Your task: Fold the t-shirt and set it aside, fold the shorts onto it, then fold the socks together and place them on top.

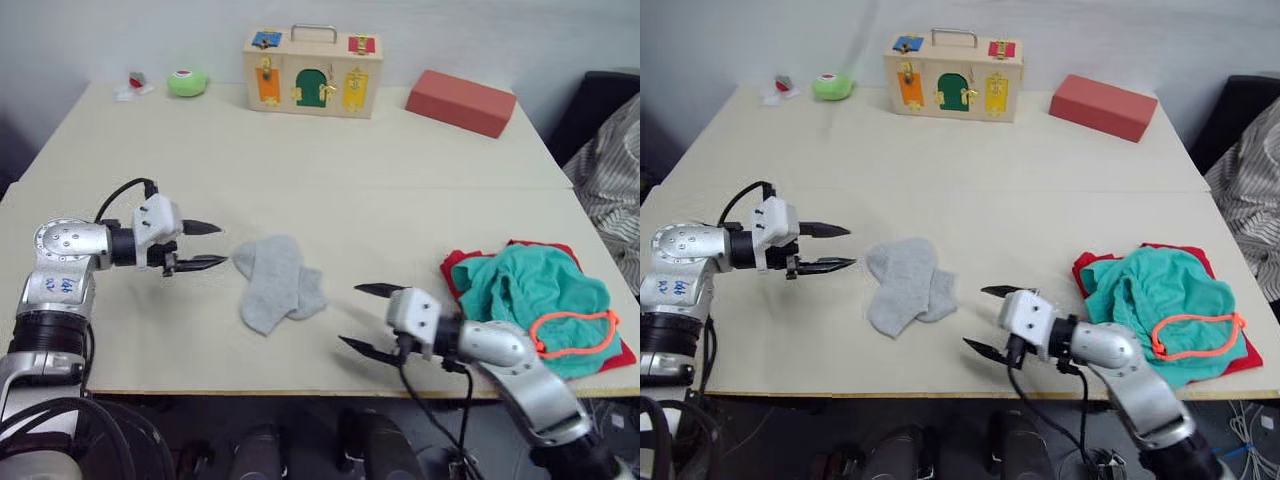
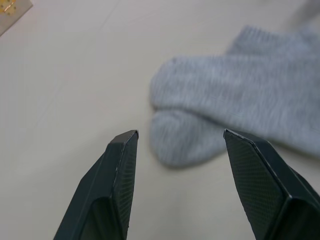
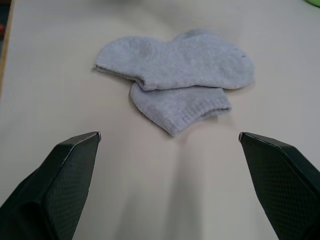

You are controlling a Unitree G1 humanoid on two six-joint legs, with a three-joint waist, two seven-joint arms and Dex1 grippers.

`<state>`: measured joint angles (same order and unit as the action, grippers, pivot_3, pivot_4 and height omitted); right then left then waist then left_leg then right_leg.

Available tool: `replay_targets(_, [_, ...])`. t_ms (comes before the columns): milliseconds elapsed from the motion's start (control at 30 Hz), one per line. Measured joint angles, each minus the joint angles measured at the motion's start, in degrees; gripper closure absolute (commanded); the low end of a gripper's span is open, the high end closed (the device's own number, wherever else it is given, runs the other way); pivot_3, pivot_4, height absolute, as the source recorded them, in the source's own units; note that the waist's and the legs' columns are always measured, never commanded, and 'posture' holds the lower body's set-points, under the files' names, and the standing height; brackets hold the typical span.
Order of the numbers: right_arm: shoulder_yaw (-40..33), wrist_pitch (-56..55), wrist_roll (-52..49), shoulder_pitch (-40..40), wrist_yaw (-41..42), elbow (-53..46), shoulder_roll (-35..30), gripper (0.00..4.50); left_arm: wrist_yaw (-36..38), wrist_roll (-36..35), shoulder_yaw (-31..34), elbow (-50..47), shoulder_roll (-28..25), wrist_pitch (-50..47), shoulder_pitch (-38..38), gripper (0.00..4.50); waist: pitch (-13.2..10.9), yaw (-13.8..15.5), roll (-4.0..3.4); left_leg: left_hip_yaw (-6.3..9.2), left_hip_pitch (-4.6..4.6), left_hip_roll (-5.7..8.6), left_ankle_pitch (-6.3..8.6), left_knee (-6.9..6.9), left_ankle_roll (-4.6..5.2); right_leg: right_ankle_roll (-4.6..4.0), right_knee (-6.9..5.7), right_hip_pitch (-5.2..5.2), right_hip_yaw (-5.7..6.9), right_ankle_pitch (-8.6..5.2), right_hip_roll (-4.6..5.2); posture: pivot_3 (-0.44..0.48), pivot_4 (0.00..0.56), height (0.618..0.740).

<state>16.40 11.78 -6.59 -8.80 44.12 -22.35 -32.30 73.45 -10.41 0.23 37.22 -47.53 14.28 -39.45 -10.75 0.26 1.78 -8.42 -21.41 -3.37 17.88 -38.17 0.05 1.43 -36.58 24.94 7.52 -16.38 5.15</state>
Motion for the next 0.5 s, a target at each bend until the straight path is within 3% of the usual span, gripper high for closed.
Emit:
replay_targets(167, [6.3, -6.6, 8.8, -3.7, -2.6, 6.2, 4.1, 0.00, 1.0, 6.7, -3.6, 15.4, 1.9, 14.1, -5.5, 1.64, 0.0, -0.1, 0.03, -0.12, -0.88, 0.06, 0.10, -0.64, 0.22, 0.22, -0.33, 0.62, 0.12, 0.11, -0.27, 0.000, 0.150, 0.740])
replay_targets(300, [7.6, -9.4, 11.7, -5.4, -3.2, 9.3, 5.1, 0.00, -2.0, 10.7, -5.4, 21.8, 4.5, 20.3, -8.4, 1.64, 0.0, -0.4, 0.03, -0.27, -0.89, -0.01, 0.25, -0.98, 0.45, 0.55, -0.22, 0.58, 0.11, 0.30, -0.46, 0.000, 0.150, 0.740])
replay_targets(400, [8.3, -10.5, 13.3, -7.3, -3.1, 11.4, 6.0, 0.58, -4.7, 13.2, -6.4, 24.7, 6.3, 22.9, -10.9, 1.60, 0.0, -0.5, 0.04, -0.33, -0.75, -0.01, 0.25, -1.02, 0.51, 0.62, -0.17, 0.53, 0.00, 0.35, -0.45, 0.000, 0.150, 0.740])
replay_targets(500, [8.7, -10.7, 14.0, -9.1, -2.6, 13.5, 6.8, 1.66, -6.0, 14.6, -6.9, 26.8, 7.3, 24.4, -12.3, 1.60, 0.0, -0.4, 0.04, -0.33, -0.70, -0.04, 0.22, -1.02, 0.46, 0.59, -0.28, 0.53, -0.01, 0.34, -0.46, 0.000, 0.150, 0.740])
